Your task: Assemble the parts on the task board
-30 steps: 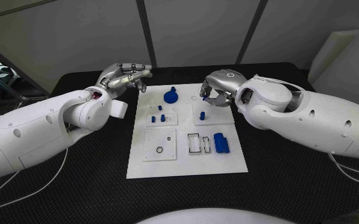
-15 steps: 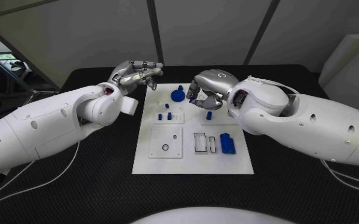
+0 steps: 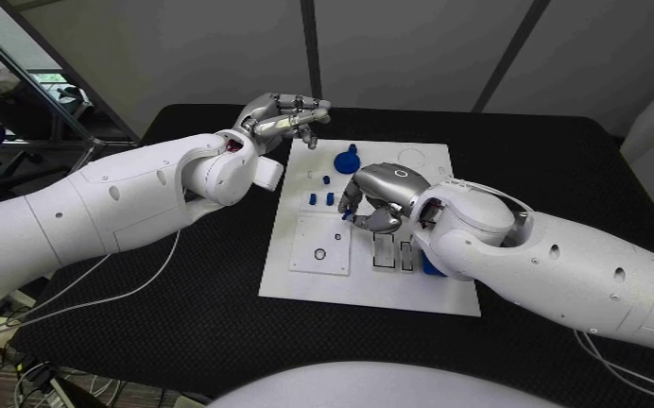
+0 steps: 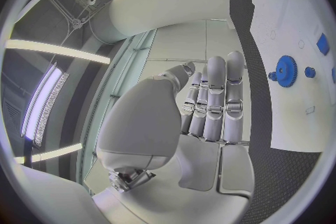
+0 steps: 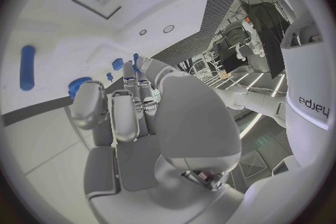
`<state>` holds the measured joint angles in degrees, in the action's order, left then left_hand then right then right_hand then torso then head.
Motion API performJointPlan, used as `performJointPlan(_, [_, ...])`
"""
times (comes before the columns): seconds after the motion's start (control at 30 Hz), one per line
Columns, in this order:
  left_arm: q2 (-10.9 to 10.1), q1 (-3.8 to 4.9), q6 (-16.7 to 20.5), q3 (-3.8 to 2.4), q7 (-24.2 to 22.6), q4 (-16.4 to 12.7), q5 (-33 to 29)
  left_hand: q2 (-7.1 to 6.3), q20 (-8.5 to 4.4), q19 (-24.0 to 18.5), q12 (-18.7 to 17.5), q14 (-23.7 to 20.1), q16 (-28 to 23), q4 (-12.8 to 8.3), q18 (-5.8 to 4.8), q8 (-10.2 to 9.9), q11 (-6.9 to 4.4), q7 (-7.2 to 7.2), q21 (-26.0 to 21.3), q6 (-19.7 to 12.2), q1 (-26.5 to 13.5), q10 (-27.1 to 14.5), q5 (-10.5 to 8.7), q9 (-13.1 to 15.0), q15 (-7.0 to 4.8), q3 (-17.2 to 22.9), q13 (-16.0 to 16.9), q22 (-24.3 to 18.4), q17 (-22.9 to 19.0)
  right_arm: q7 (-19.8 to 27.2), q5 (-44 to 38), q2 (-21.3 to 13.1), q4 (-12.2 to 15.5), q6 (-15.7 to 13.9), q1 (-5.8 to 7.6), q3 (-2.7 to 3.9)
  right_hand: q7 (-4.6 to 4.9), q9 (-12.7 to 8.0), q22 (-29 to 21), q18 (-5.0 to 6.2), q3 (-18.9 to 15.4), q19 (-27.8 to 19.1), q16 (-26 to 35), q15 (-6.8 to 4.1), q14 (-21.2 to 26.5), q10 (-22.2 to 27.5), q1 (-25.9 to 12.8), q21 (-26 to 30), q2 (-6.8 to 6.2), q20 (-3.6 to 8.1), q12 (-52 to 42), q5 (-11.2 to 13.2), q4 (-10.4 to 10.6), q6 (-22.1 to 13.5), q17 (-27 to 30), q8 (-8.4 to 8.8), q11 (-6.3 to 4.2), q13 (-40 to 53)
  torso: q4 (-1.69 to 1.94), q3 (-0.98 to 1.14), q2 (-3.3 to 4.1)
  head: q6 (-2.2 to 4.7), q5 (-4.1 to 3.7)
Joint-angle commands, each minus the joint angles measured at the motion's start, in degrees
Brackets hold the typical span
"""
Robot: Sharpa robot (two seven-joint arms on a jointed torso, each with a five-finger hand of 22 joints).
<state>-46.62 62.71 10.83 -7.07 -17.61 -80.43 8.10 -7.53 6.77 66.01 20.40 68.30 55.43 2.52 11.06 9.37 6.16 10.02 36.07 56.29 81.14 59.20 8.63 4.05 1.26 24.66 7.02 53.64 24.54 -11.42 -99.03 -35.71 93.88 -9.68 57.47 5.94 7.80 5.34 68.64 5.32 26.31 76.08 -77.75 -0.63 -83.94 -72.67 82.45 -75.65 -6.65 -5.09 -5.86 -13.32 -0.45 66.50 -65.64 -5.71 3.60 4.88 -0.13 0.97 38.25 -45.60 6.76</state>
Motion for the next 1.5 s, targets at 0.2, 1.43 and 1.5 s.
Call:
performJointPlan(0.2, [0.33,0.23,0.19,-0.04,-0.54,0.25,0.21,0.18,0.15,-0.36,0.35,-0.36,-0.28,-0.25,-0.57,0.22,0.04,0.47,-0.26,0.00,0.36,-0.23,-0.21,-0.09,0.07,0.01,0.07,-0.06,-0.08,1.88,0.52,0.97,-1.00,0.17,-0.93,-1.38,-0.04,0.04,-0.08,-0.43,-0.09,0.15,-0.16,-0.34,-2.01,-0.26,-0.56,-0.02,0.11,-0.08,0.21,-0.20,-0.27,0.21,0.04,-0.07,-0.01,0.08,-0.08,0.06,-0.05,-0.86,0.84])
performJointPlan(1.43, [0.29,0.26,-0.22,-0.04,0.05,0.08,0.21,0.16,0.17,-0.36,0.48,-0.37,-0.26,-0.22,-0.58,0.26,0.07,0.50,-0.31,-0.06,0.21,-0.31,-0.24,-0.11,0.10,-0.08,0.09,-0.09,-0.14,1.06,-1.97,2.68,-3.54,2.94,-1.17,-3.16,0.04,0.02,-0.21,-0.40,-0.16,-0.02,-0.18,-0.28,-1.99,-0.20,-0.76,0.05,0.18,-0.11,0.42,-0.11,-0.28,0.06,0.03,0.09,0.06,0.10,-0.13,0.01,-0.02,-1.50,0.77])
performJointPlan(1.5, [0.30,0.26,-0.24,-0.04,0.07,0.06,0.21,0.16,0.17,-0.36,0.48,-0.37,-0.26,-0.22,-0.58,0.26,0.07,0.50,-0.31,-0.06,0.21,-0.31,-0.24,-0.11,0.10,-0.08,0.09,-0.09,-0.14,1.05,-2.09,2.76,-3.59,3.30,-1.17,-3.22,0.04,0.03,-0.25,-0.39,-0.22,-0.06,-0.18,-0.27,-1.99,-0.19,-0.85,0.08,0.15,-0.13,0.46,-0.02,-0.27,0.05,0.04,0.11,0.07,0.11,-0.10,0.03,-0.02,-1.54,0.73])
